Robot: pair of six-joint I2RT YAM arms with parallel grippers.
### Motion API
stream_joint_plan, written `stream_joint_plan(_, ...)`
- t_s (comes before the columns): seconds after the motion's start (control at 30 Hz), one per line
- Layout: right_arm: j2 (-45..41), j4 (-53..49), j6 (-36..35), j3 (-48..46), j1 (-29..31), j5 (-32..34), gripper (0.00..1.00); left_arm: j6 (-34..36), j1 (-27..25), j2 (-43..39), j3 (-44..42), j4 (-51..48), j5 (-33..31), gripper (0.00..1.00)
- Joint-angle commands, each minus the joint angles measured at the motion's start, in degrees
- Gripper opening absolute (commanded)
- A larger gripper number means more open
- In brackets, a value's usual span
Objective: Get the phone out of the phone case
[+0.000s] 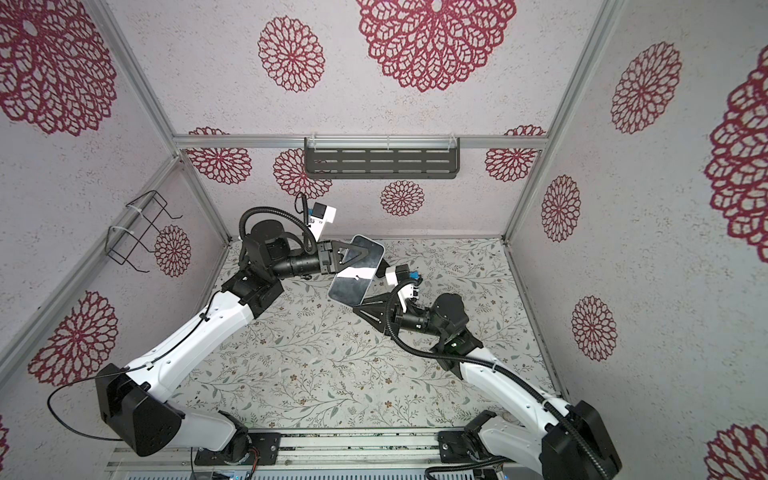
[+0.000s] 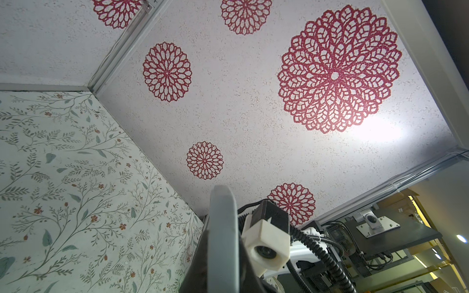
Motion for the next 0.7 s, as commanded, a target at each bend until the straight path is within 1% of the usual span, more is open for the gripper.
stream_joint_plan(0.0,-0.73,3.31,0.27,1.34,-0.54,-0.70,0.21,1.05,-0.75,-0.96,2.16,0.65,1.71,0.00)
stream_joint_plan(0.17,-0.85,5.48,-0.32,0.72,-0.57,-1.87,0.00,1.27,-1.29,-0.22,2.73,0.25,1.95,0.00)
stream_joint_plan(0.37,-2.18,7.21,-4.85,-0.59,-0.57,0.34,0.00,-2.15,-2.82,2.20,2.92,0.84,0.74,0.00)
stream_joint_plan(0.53,-3.89,9.05,-10.88,-2.22,-0.63,6.56,0.00,-9.71,-4.46,3.72,0.25,5.91,-1.54,0.00)
stream_joint_plan(0.67,-5.03,10.83,-17.16,-3.10,-0.65,12.34,0.00,-13.56,-7.42,5.02,-0.61,7.66,-3.78,0.00)
